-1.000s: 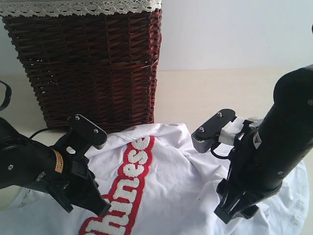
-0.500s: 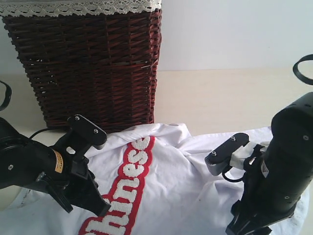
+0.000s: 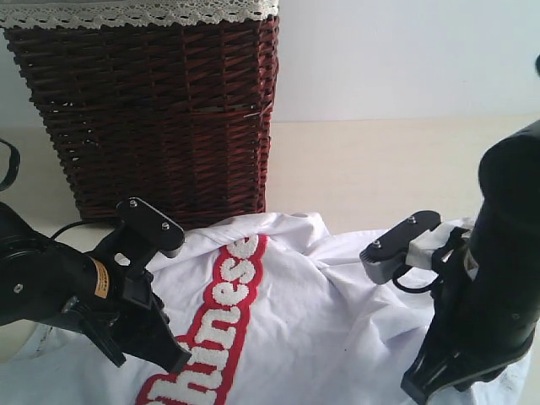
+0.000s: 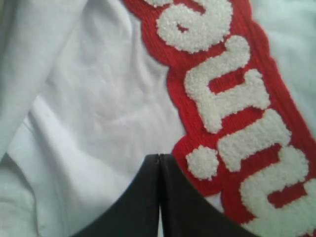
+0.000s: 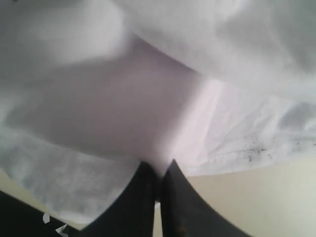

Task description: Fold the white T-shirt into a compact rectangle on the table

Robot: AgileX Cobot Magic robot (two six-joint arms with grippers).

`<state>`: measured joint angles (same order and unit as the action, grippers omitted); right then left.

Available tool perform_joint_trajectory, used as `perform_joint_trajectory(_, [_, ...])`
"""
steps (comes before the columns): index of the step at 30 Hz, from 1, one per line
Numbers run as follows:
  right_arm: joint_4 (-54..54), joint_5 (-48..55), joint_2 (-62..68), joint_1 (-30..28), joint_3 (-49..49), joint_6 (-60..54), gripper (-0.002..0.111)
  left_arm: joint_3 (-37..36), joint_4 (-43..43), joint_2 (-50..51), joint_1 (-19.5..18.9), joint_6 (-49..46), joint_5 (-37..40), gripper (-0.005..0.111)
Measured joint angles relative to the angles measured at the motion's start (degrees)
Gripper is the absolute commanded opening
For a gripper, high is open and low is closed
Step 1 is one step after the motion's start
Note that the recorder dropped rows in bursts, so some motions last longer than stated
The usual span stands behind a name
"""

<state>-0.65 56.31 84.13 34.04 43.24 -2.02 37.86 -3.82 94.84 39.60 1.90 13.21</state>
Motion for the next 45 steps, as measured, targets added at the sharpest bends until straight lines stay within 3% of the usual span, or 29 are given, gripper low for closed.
perform_joint_trajectory(8, [-8.31,11.55,-8.37,0.00,0.00,-5.14,0.000,0.00,0.00,0.00,0.00,0.00,0.00,0.000])
perform_joint_trajectory(16, [-9.32,13.07,-11.54,0.00,0.00,-9.48,0.001,0.00,0.00,0.00,0.00,0.00,0.00,0.000])
perform_joint_trajectory(18, [-5.34,13.07,-11.23,0.00,0.00,-7.52,0.006,0.00,0.00,0.00,0.00,0.00,0.00,0.000])
perform_joint_trajectory(24, [10.74,13.53,-7.42,0.00,0.00,4.23,0.037,0.00,0.00,0.00,0.00,0.00,0.00,0.000])
perform_joint_trajectory(26, [14.36,13.43,-6.12,0.00,0.00,7.94,0.040,0.00,0.00,0.00,0.00,0.00,0.00,0.000])
perform_joint_trajectory(31, [21.62,8.27,-3.70,0.00,0.00,16.43,0.038,0.00,0.00,0.00,0.00,0.00,0.00,0.000])
perform_joint_trajectory(37, [37.90,-2.17,1.33,-2.43,0.79,32.99,0.016,0.00,0.00,0.00,0.00,0.00,0.00,0.000])
perform_joint_trajectory(41, [36.59,-4.57,7.81,-8.49,2.91,33.99,0.007,0.00,0.00,0.00,0.00,0.00,0.00,0.000])
perform_joint_trajectory(45, [31.36,-9.58,12.40,-14.60,3.30,31.67,0.006,0.00,0.00,0.00,0.00,0.00,0.00,0.000])
